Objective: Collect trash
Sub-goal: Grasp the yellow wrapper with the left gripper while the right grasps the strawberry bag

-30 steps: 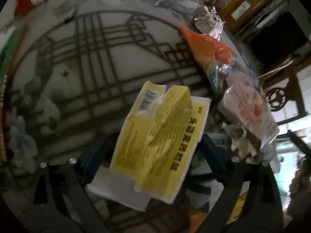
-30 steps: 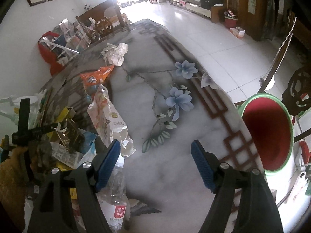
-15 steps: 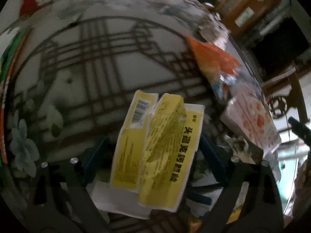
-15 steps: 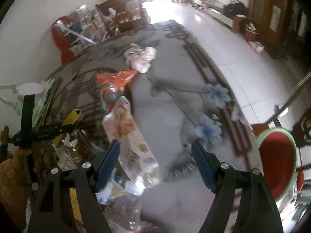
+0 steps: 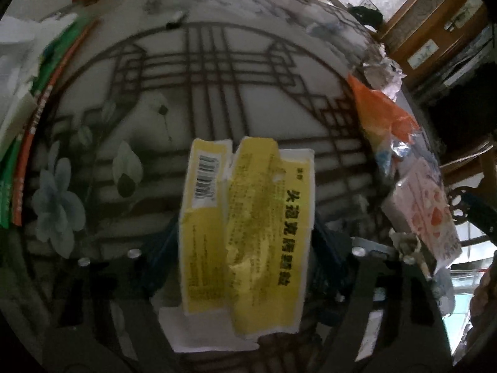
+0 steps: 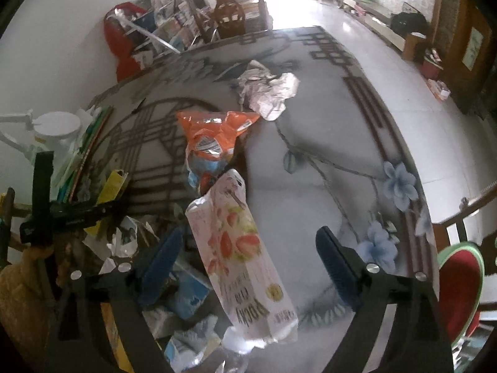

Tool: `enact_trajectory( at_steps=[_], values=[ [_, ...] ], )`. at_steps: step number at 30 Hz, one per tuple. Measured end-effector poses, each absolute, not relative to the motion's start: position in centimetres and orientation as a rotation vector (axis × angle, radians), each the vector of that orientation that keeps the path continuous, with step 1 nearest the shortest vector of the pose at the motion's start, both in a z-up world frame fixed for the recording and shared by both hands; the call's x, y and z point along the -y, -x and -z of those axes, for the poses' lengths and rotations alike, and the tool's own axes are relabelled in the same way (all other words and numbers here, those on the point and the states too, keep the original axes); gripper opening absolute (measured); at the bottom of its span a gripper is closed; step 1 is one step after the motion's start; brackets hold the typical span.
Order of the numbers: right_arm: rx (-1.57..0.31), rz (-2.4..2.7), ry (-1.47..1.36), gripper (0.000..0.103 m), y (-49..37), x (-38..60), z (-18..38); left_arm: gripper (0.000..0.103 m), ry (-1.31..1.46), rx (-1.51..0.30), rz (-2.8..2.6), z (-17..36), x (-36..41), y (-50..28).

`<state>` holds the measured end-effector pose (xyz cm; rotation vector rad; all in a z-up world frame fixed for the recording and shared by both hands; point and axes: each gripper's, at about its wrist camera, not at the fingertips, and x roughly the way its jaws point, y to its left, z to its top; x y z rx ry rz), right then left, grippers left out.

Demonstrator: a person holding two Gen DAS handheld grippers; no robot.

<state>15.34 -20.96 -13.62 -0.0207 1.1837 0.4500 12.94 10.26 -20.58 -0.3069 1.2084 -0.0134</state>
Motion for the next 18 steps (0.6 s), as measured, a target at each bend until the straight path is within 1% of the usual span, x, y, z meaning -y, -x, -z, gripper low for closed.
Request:
enact_trajectory(
  at_steps=[2, 3, 4, 7, 10, 16, 17, 18],
  values=[
    [-1.197, -0.462, 0.042, 0.085, -15.7, 20.3, 14.1, 0.067, 0.337, -1.181, 0.011, 20.2, -10.5, -12.7],
    [-1.202, -0.466, 0.050, 0.085, -15.7, 20.1, 14.4, 0.061, 0.347, -1.167, 0.012, 19.9, -10.6, -12.6],
    [-1.212, -0.471, 0.063, 0.085, -15.9, 19.8, 14.8, 0.058, 0.357, -1.151, 0.009, 19.6, -10.7, -12.4],
    [-1.244, -0.482, 0.090, 0.085, -16.0, 19.0, 15.9, 0.056, 0.390, -1.113, -0.006, 18.8, -11.2, -11.9],
    [-1.275, -0.478, 0.139, 0.085, -15.8, 18.3, 17.2, 0.055, 0.421, -1.073, -0.010, 17.8, -11.2, -11.3],
    [-1.268, -0.449, 0.278, 0.085, -14.3, 17.6, 18.8, 0.055, 0.460, -1.003, 0.009, 15.5, -10.5, -10.1],
    [-1.266, -0.447, 0.287, 0.083, -14.1, 17.6, 18.9, 0.055, 0.465, -0.998, 0.013, 15.2, -10.4, -10.0],
    [-1.266, -0.450, 0.285, 0.076, -14.0, 17.7, 19.0, 0.055, 0.469, -0.991, 0.019, 14.8, -10.1, -9.8]
  ],
)
